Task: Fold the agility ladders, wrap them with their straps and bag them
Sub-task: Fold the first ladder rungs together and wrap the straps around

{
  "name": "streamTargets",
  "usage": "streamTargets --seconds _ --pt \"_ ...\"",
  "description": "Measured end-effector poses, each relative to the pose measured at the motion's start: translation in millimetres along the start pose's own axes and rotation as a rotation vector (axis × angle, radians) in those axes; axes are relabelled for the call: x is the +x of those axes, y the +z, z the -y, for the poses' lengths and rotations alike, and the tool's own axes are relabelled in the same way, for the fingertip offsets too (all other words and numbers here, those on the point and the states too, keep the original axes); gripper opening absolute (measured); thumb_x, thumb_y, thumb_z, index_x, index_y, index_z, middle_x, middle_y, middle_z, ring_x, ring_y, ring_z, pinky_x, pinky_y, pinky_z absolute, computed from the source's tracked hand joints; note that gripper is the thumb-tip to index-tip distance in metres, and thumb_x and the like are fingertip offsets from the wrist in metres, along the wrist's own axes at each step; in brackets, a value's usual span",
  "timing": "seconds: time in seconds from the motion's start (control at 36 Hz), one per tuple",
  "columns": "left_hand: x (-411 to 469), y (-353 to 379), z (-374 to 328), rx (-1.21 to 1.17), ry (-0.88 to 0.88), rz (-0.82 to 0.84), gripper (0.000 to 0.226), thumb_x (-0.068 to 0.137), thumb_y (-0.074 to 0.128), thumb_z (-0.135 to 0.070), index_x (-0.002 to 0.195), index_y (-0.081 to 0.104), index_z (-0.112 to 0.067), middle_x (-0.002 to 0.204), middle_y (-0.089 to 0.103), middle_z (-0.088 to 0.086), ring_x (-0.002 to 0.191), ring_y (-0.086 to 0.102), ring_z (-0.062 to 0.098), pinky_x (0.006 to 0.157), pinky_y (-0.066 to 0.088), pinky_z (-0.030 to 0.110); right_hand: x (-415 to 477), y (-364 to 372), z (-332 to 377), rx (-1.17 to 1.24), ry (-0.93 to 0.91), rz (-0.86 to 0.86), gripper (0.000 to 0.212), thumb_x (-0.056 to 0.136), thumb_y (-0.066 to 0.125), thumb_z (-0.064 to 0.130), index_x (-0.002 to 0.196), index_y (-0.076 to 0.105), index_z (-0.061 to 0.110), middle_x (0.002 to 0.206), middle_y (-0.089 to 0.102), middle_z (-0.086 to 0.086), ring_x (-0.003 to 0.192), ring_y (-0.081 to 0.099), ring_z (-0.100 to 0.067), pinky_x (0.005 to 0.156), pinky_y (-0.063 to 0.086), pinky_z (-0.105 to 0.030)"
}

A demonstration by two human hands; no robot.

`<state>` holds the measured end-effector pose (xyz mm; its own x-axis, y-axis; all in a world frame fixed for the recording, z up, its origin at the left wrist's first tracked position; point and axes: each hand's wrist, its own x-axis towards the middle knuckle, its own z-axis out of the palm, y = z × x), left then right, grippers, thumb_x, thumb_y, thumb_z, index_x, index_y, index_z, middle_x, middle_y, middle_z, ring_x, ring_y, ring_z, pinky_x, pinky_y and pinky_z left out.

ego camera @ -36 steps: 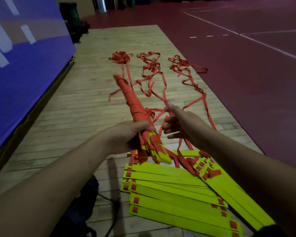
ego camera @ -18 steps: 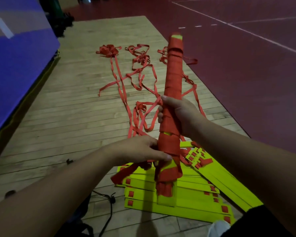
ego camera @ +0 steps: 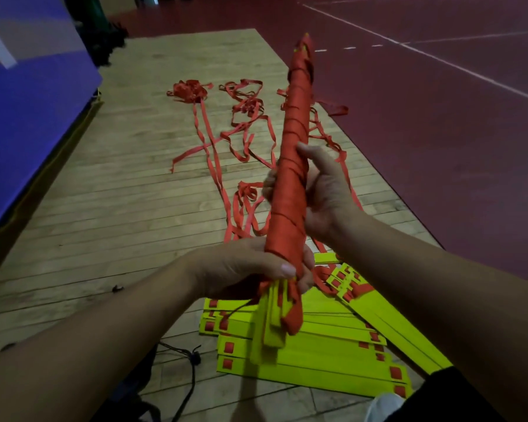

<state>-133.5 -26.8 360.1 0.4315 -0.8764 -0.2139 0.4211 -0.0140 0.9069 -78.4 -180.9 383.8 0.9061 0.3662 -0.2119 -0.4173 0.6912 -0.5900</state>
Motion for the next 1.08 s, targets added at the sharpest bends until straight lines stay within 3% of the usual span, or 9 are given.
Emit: streamTargets --seconds 0.14,0.28,0.42,0.5,0.61,0.69,0.86,0.97,1.08 --pt "-3.7 7.2 0.0 0.126 -0.127 -0.144 0.054 0.067 0.084 -0.023 0.113 0.062 -0.005 0.109 0.068 0.018 0.095 0.063 0.034 0.087 0.047 0.045 -6.2 9.6 -6.1 -0.140 0.026 0.007 0.019 0.093 0.062 0.017 0.094 0.058 -0.002 0.072 0.066 -0.013 0.059 0.067 -0.020 0.056 0.060 -0.028" --pt "-5.3 9.5 0.6 0.272 -0.291 -0.250 0.005 0.095 0.064 -0.011 0.098 0.063 -0.009 0.082 0.064 0.004 0.052 0.052 0.010 0.047 0.043 0.017 -5.9 -3.9 -3.9 -0.422 -0.094 -0.035 0.018 0.098 0.059 0.012 0.111 0.051 0.003 0.074 0.060 -0.014 0.057 0.060 -0.022 0.055 0.055 -0.030" --pt "2.0 3.3 11.4 0.446 -0.249 -0.405 0.019 0.095 0.067 -0.021 0.110 0.064 -0.011 0.094 0.067 0.003 0.073 0.060 0.013 0.068 0.051 0.029 -1.1 -9.1 -4.0 -0.614 -0.316 -0.234 0.031 0.100 0.061 0.015 0.124 0.048 0.003 0.082 0.060 -0.017 0.061 0.063 -0.022 0.058 0.059 -0.034" --pt "7.8 8.0 8.6 0.649 -0.270 -0.478 0.032 0.086 0.074 -0.043 0.099 0.059 -0.018 0.066 0.063 -0.009 0.062 0.057 0.008 0.060 0.045 0.025 4.8 -8.6 -6.0 -0.773 -0.438 -0.356 0.015 0.101 0.060 0.024 0.111 0.049 0.018 0.089 0.060 -0.016 0.069 0.064 -0.021 0.069 0.062 -0.040" --pt "14.8 3.1 16.1 0.949 -0.219 -0.631 0.039 0.079 0.080 -0.042 0.099 0.051 -0.025 0.079 0.059 -0.010 0.068 0.055 0.004 0.067 0.051 0.028 7.9 -2.9 -10.2 -0.796 -0.376 -0.377 0.017 0.100 0.058 0.032 0.111 0.046 0.026 0.098 0.057 -0.010 0.086 0.061 -0.024 0.089 0.057 -0.051" --pt "7.4 4.1 3.4 0.708 -0.186 -0.520 0.027 0.082 0.078 -0.023 0.093 0.053 -0.020 0.071 0.060 -0.005 0.060 0.053 0.006 0.055 0.042 0.021 3.8 1.1 -3.2 -0.608 -0.324 -0.269 0.034 0.096 0.061 0.027 0.125 0.047 0.014 0.103 0.056 -0.011 0.085 0.060 -0.023 0.078 0.058 -0.041" --pt "-12.4 0.8 -6.7 0.148 -0.113 -0.054 0.058 0.073 0.085 -0.025 0.121 0.058 -0.008 0.115 0.071 0.011 0.105 0.067 0.025 0.089 0.053 0.038 -10.2 4.1 4.6 -0.228 -0.022 0.110 0.030 0.093 0.061 0.030 0.112 0.055 0.007 0.085 0.059 -0.008 0.070 0.059 -0.021 0.071 0.057 -0.035" --pt "-14.4 2.7 -0.9 0.105 -0.146 -0.146 0.071 0.063 0.091 -0.033 0.118 0.060 -0.002 0.114 0.068 0.014 0.105 0.062 0.028 0.094 0.050 0.036 -9.6 7.6 -8.6 -0.231 0.008 0.070 0.022 0.095 0.061 0.021 0.106 0.054 0.003 0.077 0.063 -0.010 0.059 0.061 -0.021 0.061 0.059 -0.033" --pt "-11.2 5.0 0.4 0.038 -0.150 -0.205 0.036 0.073 0.071 -0.010 0.107 0.063 -0.002 0.097 0.074 0.002 0.087 0.070 0.013 0.077 0.058 0.024 -5.5 3.8 -8.8 -0.304 -0.069 0.022 0.021 0.097 0.060 0.016 0.113 0.051 0.004 0.075 0.061 -0.014 0.054 0.061 -0.022 0.057 0.058 -0.033"
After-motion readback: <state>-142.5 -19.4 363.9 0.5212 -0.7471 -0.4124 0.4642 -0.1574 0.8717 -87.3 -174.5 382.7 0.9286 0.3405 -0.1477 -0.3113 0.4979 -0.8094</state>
